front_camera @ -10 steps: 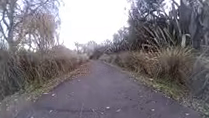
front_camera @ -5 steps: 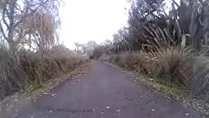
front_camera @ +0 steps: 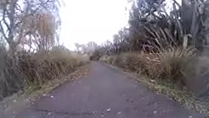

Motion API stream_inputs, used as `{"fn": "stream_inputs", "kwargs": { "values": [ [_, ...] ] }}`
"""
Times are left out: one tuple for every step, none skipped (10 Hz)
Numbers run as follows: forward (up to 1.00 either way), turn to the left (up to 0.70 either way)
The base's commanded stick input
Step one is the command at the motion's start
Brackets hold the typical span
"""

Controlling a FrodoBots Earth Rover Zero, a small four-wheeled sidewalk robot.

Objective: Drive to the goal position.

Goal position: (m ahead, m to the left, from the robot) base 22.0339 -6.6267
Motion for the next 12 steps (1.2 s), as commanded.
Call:
{"fn": "stream_inputs", "kwargs": {
  "values": [
    [0.70, 0.00],
    [0.70, 0.00],
    [0.70, 0.00],
    [0.70, 0.00],
    [0.70, 0.00],
    [0.70, 0.00],
    [0.70, 0.00],
    [0.70, 0.00],
    [0.70, 0.00],
    [0.70, 0.00],
    [0.70, 0.00],
    [0.70, 0.00]
  ]
}}
